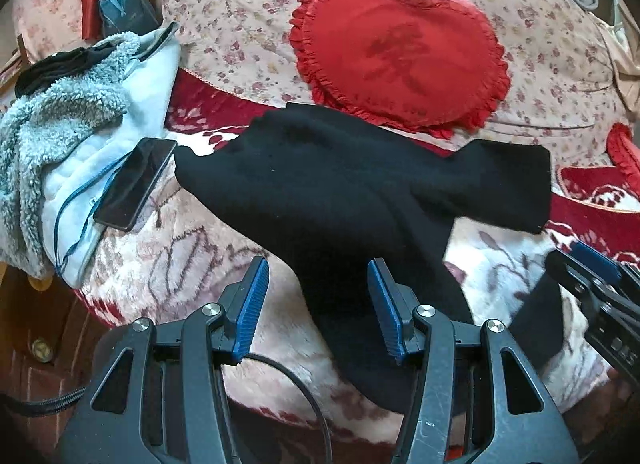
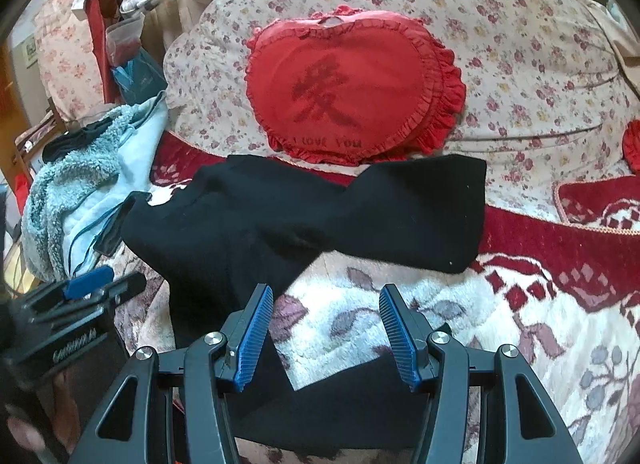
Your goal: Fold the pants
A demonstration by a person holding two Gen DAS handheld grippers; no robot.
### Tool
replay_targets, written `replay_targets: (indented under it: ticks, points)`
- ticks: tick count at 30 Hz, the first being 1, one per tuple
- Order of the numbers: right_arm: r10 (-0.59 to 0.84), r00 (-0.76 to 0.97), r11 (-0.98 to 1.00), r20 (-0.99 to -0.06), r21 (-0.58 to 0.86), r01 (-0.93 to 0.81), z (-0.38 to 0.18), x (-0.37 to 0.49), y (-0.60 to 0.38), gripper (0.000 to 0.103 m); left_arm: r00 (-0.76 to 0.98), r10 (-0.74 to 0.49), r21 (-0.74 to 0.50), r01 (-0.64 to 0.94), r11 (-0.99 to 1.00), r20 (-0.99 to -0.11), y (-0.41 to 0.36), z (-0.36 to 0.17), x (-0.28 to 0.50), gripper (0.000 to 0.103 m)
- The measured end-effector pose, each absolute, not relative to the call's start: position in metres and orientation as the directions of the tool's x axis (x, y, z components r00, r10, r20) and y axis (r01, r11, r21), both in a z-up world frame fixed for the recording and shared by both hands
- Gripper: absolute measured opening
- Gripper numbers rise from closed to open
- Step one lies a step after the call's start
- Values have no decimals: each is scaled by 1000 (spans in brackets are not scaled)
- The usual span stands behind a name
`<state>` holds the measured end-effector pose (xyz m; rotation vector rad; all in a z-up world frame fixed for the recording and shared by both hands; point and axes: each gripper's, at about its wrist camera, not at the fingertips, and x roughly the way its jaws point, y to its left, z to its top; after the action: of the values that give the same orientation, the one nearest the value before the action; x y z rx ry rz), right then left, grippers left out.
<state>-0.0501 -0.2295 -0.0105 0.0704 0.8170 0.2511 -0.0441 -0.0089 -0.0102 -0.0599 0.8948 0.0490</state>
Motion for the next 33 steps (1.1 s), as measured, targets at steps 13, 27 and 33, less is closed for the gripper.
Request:
replay_targets:
  ticks: [13, 27, 33]
  points:
    - [206, 640, 978, -740, 147, -145, -21, -48, -250, 54, 618, 43, -8, -80, 997, -785, 11, -29, -18, 51]
    - [210, 560, 969, -802, 245, -12, -43, -48, -306, 53, 606, 44, -3, -76, 997, -794, 21, -36, -18, 51]
    - [251, 481, 954, -840, 299, 25, -78, -37, -312, 54, 587, 33, -7, -65, 998, -809, 18, -43, -16, 51]
